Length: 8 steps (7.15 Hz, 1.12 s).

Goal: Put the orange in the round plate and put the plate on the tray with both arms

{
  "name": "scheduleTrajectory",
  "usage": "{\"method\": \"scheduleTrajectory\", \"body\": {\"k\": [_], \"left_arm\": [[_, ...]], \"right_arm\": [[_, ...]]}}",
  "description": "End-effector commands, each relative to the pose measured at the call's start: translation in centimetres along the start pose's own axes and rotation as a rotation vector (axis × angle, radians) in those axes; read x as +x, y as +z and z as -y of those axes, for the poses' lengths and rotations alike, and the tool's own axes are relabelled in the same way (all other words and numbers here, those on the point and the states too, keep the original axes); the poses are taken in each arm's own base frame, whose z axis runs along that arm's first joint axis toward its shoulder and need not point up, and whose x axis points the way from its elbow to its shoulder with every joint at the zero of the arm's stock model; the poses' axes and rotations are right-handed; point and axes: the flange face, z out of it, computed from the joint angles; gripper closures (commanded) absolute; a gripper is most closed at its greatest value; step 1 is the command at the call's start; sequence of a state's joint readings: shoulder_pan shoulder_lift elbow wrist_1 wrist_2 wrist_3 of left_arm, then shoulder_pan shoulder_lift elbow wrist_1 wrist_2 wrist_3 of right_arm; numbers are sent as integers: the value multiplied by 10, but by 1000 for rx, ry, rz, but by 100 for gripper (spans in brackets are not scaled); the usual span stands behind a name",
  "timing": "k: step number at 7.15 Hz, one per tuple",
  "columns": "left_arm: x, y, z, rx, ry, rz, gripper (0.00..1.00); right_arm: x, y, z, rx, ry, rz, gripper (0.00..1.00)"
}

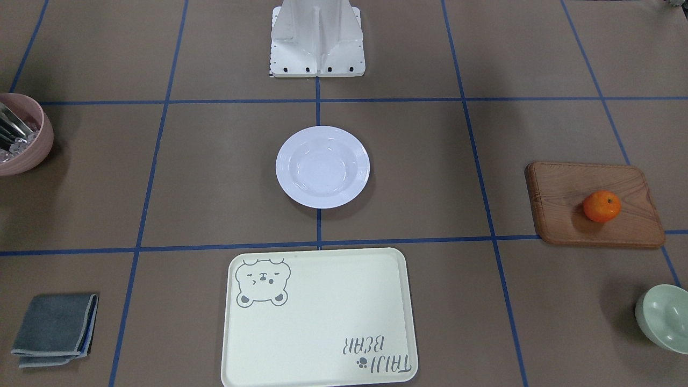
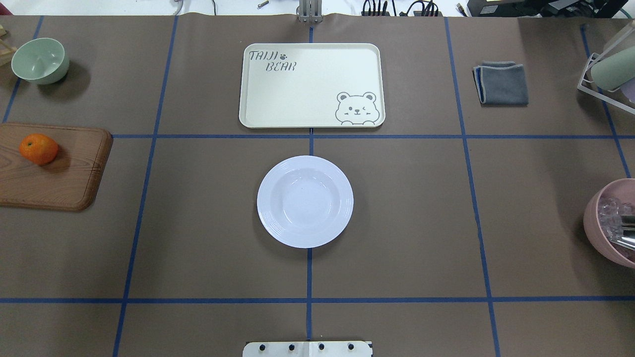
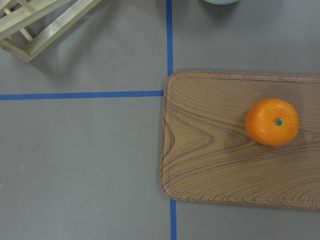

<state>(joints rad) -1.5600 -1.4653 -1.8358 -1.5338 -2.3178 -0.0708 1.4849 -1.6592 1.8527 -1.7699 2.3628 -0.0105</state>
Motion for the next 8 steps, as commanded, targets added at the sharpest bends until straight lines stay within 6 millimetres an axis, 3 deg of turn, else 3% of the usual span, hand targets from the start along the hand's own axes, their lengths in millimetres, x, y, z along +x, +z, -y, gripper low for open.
{"method": "scheduleTrajectory", "body": {"k": [1,8], "left_arm": [[1,-2,-1,1,-3,0,2],[5,0,-4,-4,0,-45,2]], "right_arm": [[-3,-3,3,7,-6,-1,0],[-10,2,5,-3,-17,-4,0]]}}
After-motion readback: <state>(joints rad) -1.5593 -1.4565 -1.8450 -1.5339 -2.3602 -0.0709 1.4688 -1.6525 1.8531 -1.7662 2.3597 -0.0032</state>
